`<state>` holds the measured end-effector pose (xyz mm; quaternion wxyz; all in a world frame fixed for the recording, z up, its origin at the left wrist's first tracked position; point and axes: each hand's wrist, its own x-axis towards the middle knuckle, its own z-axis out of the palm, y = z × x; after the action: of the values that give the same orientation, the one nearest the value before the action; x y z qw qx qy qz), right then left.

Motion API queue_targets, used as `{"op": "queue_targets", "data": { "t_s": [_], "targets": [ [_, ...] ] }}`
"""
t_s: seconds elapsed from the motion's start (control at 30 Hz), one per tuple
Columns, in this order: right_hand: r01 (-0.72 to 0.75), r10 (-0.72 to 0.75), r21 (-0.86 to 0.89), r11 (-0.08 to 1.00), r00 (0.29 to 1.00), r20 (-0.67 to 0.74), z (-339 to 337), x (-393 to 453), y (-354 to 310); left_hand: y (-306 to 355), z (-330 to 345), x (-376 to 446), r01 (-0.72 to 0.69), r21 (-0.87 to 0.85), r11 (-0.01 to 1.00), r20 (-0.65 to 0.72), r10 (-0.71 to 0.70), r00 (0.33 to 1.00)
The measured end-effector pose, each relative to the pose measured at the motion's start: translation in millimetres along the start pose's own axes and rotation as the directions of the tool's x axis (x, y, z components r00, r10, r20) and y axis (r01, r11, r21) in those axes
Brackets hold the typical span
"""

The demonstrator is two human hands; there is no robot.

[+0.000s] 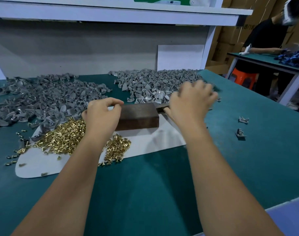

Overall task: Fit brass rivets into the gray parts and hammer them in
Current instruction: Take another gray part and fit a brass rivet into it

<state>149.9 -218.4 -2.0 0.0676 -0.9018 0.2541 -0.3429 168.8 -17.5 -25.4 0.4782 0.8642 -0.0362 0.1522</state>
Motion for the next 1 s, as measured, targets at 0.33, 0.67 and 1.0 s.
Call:
{"op": "queue_targets", "data": {
  "t_s": [0.33,0.67,1.0],
  "targets": [
    [0.592,-0.610,0.225,0.774,0.793,0.011,31.2,-65.4,-65.9,-26.8,-25.2,11.4,0.054,0.407,0.912,0.158,-0.129,0.979],
    [0.428,-0.464,0.418,0.801,0.886,-0.018,39.2,-46.2,-49.7,-44.9,-15.8,22.2,0.017,0.282,0.959,0.034,-0.027,0.999],
    [0.552,-0.567,0.443,0.707,0.816,-0.113,23.6,-52.0,-55.3,-51.7,-43.2,28.3,0.059,0.006,0.998,-0.261,-0.055,0.964]
  ]
}}
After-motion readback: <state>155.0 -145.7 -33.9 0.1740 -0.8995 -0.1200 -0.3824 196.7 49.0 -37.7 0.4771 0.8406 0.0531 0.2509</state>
